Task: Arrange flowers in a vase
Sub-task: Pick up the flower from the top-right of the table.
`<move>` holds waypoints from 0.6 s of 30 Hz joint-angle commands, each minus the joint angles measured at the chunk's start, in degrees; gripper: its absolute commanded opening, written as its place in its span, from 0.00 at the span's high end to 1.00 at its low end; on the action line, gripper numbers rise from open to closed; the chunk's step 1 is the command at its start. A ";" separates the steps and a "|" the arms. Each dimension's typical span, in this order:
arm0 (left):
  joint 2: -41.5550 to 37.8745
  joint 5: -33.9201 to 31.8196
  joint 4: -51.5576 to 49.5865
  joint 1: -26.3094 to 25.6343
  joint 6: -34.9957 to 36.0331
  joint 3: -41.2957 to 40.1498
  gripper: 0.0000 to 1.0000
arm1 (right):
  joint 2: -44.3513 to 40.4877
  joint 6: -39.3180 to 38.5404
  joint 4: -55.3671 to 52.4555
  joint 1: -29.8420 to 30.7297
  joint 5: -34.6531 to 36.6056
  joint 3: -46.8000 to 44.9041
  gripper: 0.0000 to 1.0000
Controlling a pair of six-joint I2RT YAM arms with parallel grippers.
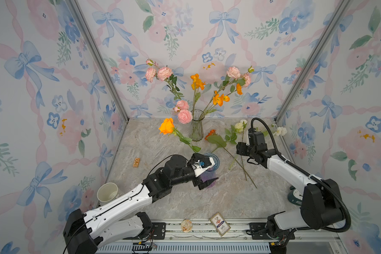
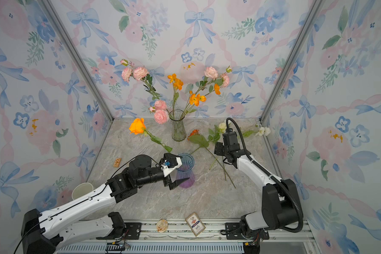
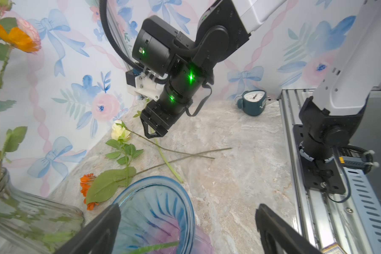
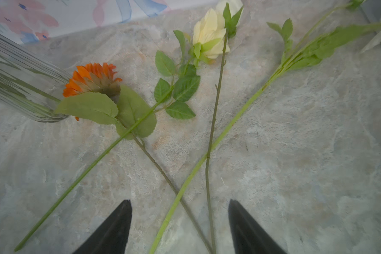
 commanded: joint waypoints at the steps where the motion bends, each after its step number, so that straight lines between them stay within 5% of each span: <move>1: -0.09 -14.81 2.66 -2.60 1.21 -1.22 0.02 | 6.13 -0.90 -0.18 -2.72 -0.94 4.30 0.34; 8: -0.43 -16.75 3.86 -5.01 2.60 -2.28 0.02 | 23.75 -2.47 0.22 -7.70 -2.70 18.23 0.55; 18: 0.24 -19.91 4.90 -5.89 3.03 -2.50 0.02 | 36.19 -1.70 -11.56 -8.72 -4.07 35.24 0.61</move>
